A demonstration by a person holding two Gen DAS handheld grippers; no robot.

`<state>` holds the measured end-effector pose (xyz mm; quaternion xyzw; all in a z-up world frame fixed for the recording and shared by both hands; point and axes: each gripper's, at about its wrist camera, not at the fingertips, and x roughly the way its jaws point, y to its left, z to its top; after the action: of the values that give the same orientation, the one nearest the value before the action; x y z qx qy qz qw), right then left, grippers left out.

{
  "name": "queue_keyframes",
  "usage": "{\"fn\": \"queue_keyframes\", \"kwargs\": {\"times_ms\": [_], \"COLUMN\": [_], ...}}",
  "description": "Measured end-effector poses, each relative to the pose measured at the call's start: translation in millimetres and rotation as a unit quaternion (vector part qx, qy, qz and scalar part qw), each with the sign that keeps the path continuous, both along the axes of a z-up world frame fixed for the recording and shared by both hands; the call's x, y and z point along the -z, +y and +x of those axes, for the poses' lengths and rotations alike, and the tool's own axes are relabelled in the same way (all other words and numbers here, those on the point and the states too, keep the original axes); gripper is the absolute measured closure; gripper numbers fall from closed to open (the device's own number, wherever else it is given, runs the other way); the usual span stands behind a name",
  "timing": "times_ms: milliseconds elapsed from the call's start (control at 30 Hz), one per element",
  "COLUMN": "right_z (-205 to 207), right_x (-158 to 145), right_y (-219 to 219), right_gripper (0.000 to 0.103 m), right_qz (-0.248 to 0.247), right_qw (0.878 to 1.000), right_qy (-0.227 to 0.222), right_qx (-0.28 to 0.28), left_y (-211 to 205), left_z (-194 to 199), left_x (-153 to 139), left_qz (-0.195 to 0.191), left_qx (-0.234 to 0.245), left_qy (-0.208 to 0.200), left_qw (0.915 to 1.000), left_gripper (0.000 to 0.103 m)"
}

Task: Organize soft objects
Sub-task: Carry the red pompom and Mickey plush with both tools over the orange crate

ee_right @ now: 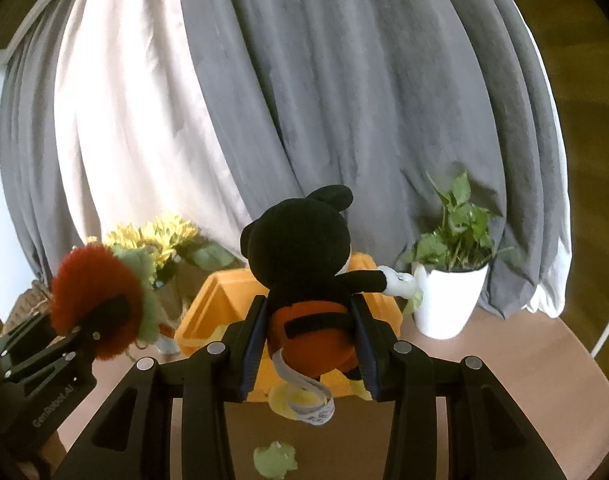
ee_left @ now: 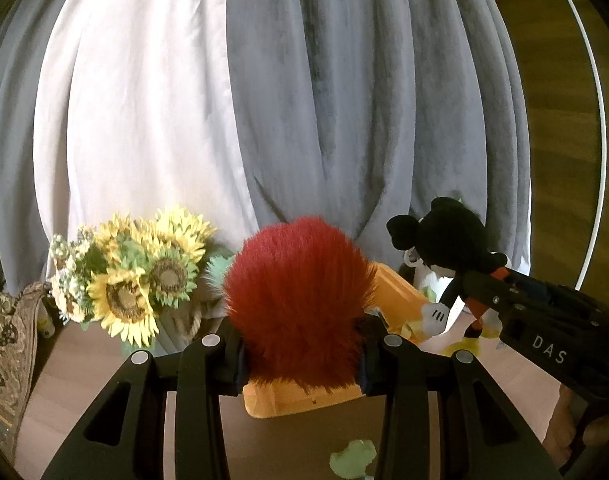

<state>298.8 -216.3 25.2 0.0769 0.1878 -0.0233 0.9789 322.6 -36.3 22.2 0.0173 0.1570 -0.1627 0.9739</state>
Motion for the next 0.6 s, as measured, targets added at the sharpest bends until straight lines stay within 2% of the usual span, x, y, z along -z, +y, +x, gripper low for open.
{"fn": "queue_keyframes", "kwargs": {"times_ms": [233,600], "right_z": [18,58], "right_x": [-7,-10], "right_y": [-2,-6], "right_gripper": [0.061,0.061], "right_qz": [-0.002,-0.004], "right_qw": [1.0,1.0], "right_qy": [-0.014,-0.02], "right_qx": [-0.009,-0.021], "left_y": [-3,-7], "left_z": [18,64], "left_x": [-7,-6], "left_qz": [0.0,-0.001], "left_qx": [-0.001,0.0], "left_qy": [-0.012,-0.009], "left_qw": [0.9999,1.0], "left_gripper": [0.064,0.064]}}
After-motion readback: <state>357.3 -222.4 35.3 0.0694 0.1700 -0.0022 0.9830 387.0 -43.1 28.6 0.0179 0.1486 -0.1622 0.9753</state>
